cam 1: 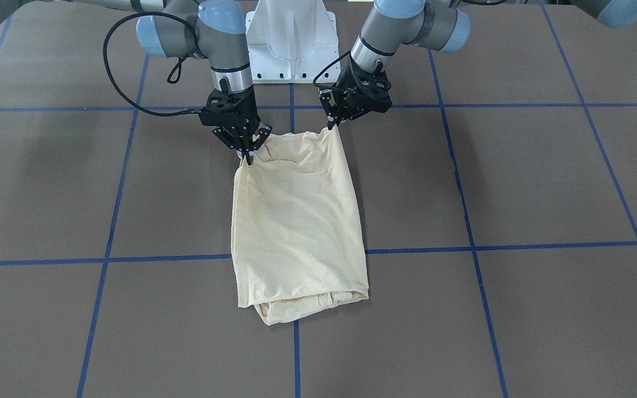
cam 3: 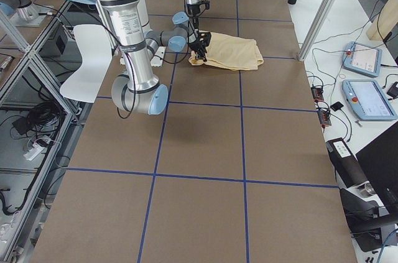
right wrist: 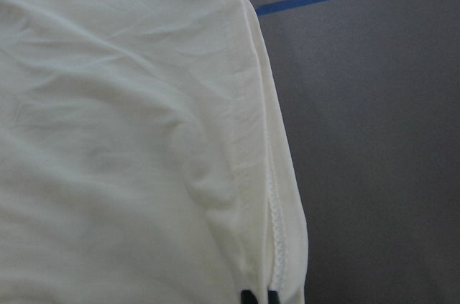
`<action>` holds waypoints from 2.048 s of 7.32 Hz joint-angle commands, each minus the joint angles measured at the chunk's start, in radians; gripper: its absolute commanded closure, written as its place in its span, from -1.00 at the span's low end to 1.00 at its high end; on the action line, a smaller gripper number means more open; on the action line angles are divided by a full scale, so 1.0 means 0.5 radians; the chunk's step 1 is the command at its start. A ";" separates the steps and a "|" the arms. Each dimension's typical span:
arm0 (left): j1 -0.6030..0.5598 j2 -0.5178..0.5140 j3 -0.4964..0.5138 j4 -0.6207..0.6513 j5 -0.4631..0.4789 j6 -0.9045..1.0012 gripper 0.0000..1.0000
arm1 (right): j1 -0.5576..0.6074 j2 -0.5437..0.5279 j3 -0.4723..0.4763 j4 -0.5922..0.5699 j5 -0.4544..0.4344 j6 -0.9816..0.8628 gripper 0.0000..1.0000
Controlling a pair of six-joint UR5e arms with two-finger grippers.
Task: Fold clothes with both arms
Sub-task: 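Lift the near edge with both grippers and fold it toward the far edge, then release the shirt with both grippers and raise them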
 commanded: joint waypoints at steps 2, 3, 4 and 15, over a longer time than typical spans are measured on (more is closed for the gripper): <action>0.269 0.063 -0.368 0.229 0.029 -0.287 1.00 | -0.304 -0.206 0.570 -0.323 -0.089 0.136 1.00; 0.313 0.063 -0.505 0.334 0.029 -0.298 1.00 | -0.381 -0.249 0.745 -0.445 -0.132 0.146 1.00; 0.319 0.050 -0.534 0.405 0.017 -0.298 1.00 | -0.385 -0.225 0.774 -0.501 -0.136 0.147 1.00; -0.398 -0.403 0.259 0.454 0.019 0.245 1.00 | 0.394 0.461 -0.163 -0.483 0.097 -0.169 1.00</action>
